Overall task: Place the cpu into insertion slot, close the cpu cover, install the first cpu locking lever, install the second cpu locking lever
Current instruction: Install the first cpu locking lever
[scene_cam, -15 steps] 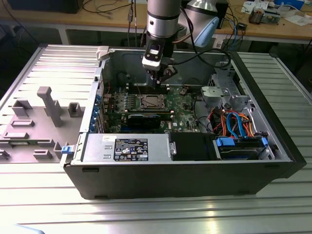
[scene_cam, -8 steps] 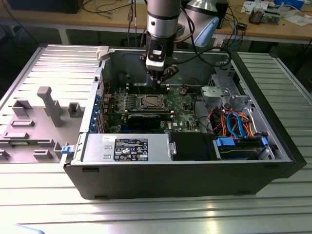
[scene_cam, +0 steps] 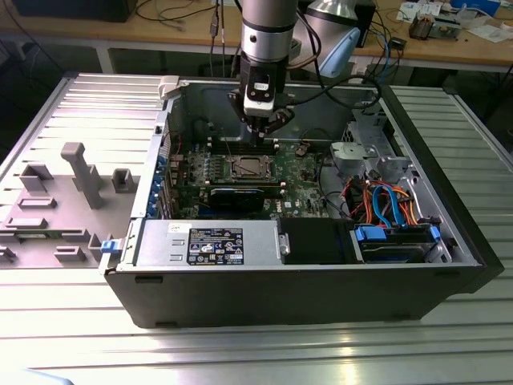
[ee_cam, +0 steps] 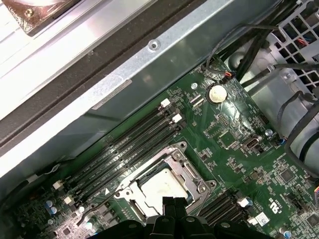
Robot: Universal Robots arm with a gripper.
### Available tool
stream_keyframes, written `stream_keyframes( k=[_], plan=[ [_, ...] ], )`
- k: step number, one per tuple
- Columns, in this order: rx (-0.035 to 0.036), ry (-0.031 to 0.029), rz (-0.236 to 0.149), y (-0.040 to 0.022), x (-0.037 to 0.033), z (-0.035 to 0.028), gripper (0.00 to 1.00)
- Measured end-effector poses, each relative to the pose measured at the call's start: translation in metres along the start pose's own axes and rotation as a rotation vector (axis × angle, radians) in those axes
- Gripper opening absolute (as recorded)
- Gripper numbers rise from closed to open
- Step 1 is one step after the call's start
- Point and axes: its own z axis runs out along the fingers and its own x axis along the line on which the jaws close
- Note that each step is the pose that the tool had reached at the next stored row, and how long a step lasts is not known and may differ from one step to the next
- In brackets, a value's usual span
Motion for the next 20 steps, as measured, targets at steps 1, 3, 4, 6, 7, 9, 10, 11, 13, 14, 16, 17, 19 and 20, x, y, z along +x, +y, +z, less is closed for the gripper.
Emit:
stream_keyframes(
  k=[1, 3, 4, 6, 7, 9, 10, 11, 13, 14, 16, 17, 19, 20],
  plan=[
    [0.0000, -0.0001, -0.018, 0.0000, 0.0000, 0.0000, 0.11],
    [0.0000, -0.0003, -0.064, 0.0000, 0.0000, 0.0001, 0.11],
    [0.0000, -0.0005, -0.097, 0.0000, 0.0000, 0.0001, 0.11],
    [-0.0001, -0.0007, -0.144, 0.0000, 0.0000, 0.0002, 0.11],
    [-0.0001, -0.0008, -0.173, 0.0000, 0.0000, 0.0002, 0.11],
    [-0.0001, -0.0010, -0.227, 0.0000, 0.0000, 0.0002, 0.11],
    [-0.0001, -0.0012, -0.259, 0.0000, 0.0000, 0.0002, 0.11],
    [-0.0001, -0.0013, -0.276, 0.0000, 0.0000, 0.0002, 0.11],
    [-0.0001, -0.0014, -0.312, 0.0001, 0.0001, 0.0002, 0.11],
    [-0.0002, -0.0015, -0.323, 0.0001, 0.0001, 0.0002, 0.11],
    [-0.0001, -0.0016, -0.356, 0.0002, 0.0001, 0.0002, 0.11],
    [-0.0001, -0.0017, -0.376, 0.0003, 0.0002, 0.0002, 0.11],
    [0.0000, -0.0021, -0.440, 0.0004, 0.0003, 0.0002, 0.11],
    [0.0000, -0.0021, -0.457, 0.0005, 0.0003, 0.0002, 0.11]
  ],
)
